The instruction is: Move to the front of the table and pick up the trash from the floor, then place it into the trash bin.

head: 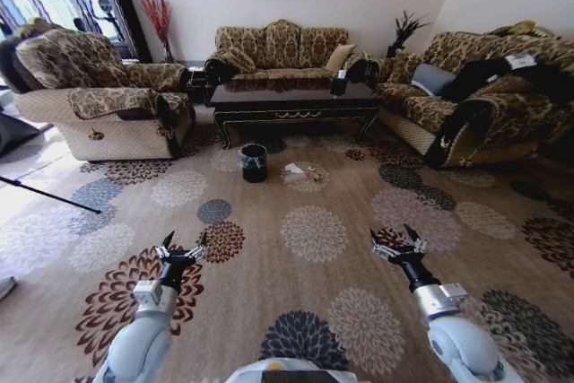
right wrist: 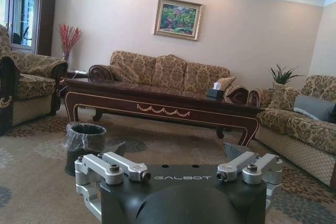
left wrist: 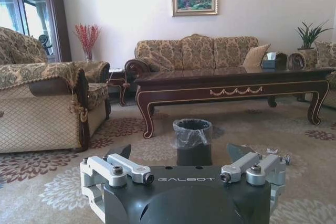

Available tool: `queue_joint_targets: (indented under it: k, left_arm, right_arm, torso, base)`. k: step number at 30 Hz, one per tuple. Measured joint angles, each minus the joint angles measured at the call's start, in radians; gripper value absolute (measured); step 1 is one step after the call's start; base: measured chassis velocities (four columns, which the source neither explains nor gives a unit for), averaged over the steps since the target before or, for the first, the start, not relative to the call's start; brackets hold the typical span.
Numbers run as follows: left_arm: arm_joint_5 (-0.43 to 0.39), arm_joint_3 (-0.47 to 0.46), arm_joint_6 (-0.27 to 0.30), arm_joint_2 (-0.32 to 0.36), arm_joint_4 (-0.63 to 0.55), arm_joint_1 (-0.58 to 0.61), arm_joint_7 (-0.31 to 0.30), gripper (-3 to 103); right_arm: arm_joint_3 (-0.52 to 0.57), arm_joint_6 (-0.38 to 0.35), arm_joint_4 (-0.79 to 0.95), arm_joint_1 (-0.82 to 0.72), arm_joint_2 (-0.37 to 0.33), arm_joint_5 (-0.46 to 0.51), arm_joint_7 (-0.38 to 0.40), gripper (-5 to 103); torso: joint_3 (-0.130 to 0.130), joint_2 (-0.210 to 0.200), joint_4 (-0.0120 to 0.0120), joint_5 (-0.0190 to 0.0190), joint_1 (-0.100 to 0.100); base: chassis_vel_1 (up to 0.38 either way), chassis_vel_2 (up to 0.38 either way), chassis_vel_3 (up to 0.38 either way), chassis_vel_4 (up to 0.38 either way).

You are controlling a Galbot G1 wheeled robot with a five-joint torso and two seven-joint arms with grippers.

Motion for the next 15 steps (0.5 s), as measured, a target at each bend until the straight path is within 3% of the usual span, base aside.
queue_joint_targets:
  k: [15]
  left_arm:
    - [-0.003,-0.004,-0.007,0.002,0.008,0.005,0.006,100]
  right_arm:
    - [0.007,0.0,0.011,-0.006,0.026,-0.005,0.0,100]
  torso:
    - [-0.039,-0.059,0.0,0.0,-0.021]
  base:
    - [0.0,0.0,0.0,0.0]
